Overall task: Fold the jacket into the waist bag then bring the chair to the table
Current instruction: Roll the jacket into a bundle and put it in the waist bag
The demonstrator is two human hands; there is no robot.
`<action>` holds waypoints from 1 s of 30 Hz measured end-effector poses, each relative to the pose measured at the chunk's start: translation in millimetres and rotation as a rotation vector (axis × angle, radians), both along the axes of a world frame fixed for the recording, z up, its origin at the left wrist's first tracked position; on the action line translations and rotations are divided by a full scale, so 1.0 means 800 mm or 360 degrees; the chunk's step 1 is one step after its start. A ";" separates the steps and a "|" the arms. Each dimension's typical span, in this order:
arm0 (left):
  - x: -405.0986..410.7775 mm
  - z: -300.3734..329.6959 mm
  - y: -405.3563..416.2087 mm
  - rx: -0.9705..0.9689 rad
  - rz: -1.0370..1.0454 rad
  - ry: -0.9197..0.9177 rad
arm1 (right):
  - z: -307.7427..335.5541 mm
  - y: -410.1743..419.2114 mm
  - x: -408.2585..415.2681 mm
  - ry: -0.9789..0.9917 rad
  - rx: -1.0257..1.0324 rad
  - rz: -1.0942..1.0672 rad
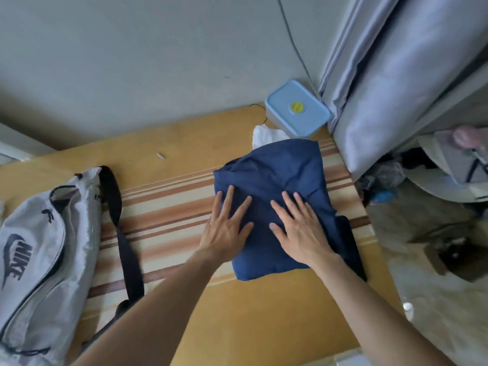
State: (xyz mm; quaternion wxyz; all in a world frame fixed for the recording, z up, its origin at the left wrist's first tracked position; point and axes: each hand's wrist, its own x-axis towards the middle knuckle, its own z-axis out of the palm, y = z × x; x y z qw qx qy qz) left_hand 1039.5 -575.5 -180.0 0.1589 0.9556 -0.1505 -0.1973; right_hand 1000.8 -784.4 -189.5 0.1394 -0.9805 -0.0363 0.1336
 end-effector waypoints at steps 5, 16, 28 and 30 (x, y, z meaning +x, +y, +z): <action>-0.033 -0.006 0.003 -0.0666 0.0886 0.0258 | -0.031 -0.003 -0.003 0.0067 -0.0012 0.0030; -0.084 0.029 0.107 -0.0882 0.1066 0.0687 | 0.028 0.094 -0.059 0.0364 0.0380 0.0509; -0.182 0.051 0.247 -0.1800 0.2215 0.1754 | 0.034 0.115 -0.185 0.0534 0.0630 0.0374; -0.186 0.058 0.256 -0.1940 0.2299 0.1792 | 0.035 0.116 -0.166 0.0666 0.0880 -0.0063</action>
